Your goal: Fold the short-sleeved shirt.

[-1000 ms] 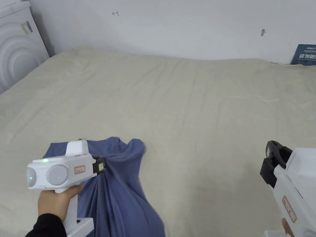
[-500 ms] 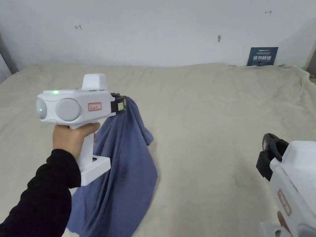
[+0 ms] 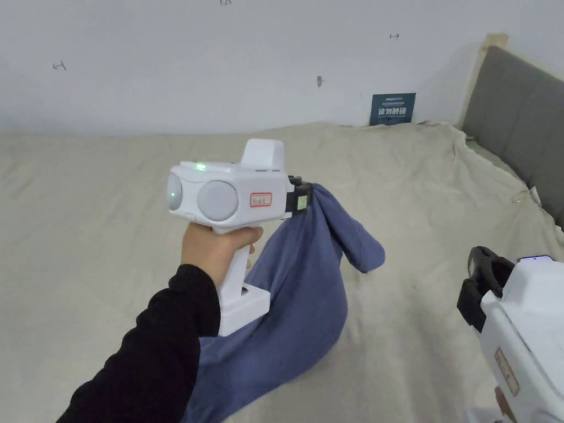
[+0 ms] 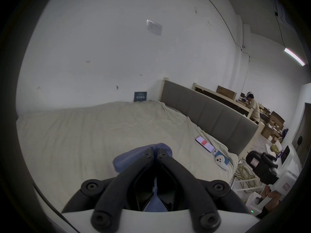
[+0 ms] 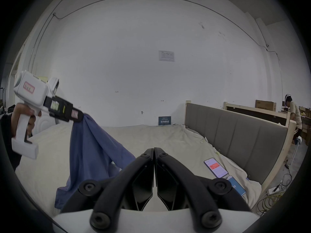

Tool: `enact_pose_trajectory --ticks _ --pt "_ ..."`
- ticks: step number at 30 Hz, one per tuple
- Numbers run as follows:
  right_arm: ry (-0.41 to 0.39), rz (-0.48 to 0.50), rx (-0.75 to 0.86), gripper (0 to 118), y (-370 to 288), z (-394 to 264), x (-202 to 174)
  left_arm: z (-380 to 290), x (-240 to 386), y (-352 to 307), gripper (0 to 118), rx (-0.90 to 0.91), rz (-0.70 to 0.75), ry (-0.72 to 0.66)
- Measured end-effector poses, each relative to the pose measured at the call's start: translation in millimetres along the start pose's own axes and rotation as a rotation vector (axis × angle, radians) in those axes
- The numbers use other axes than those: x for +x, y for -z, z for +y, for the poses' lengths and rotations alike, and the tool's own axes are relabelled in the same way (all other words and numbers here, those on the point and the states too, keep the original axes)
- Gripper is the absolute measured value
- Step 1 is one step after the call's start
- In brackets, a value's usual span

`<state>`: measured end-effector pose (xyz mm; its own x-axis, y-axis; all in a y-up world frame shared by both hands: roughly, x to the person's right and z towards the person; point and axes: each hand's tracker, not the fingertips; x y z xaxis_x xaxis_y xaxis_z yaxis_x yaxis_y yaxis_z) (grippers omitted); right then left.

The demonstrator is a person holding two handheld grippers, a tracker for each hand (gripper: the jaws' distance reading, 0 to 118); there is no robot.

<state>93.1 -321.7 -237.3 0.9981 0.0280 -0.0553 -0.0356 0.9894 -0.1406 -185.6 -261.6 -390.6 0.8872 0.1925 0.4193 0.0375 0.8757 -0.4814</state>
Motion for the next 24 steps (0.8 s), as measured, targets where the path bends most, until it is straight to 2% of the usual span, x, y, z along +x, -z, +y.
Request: enact_pose_trajectory --ticks 7,11,13,16,20,21,22,24 --pt "0.011 -0.022 -0.022 0 -8 -6 8 -83 -7 72 0 -0.260 0.000 -0.054" --pt "0.018 -0.024 -0.043 0 -11 -12 7 -129 -22 102 0 -0.394 0.052 -0.149" --pt "0.023 -0.024 -0.053 0 -6 -20 14 -147 -31 111 6 -0.469 0.054 -0.211" --pt "0.026 -0.023 -0.063 0 -8 -22 15 -163 -37 114 24 -0.483 0.084 -0.216" --pt "0.025 -0.020 -0.070 0 -9 -22 11 -164 -37 102 92 -0.425 0.162 -0.206" --pt "0.027 -0.019 -0.070 0 -9 -21 11 -161 -38 96 104 -0.389 0.161 -0.211" --pt "0.027 -0.017 -0.069 0 -9 -20 11 -157 -36 86 110 -0.350 0.154 -0.210" --pt "0.026 -0.016 -0.063 0 -10 -18 10 -147 -37 70 112 -0.265 0.146 -0.199"
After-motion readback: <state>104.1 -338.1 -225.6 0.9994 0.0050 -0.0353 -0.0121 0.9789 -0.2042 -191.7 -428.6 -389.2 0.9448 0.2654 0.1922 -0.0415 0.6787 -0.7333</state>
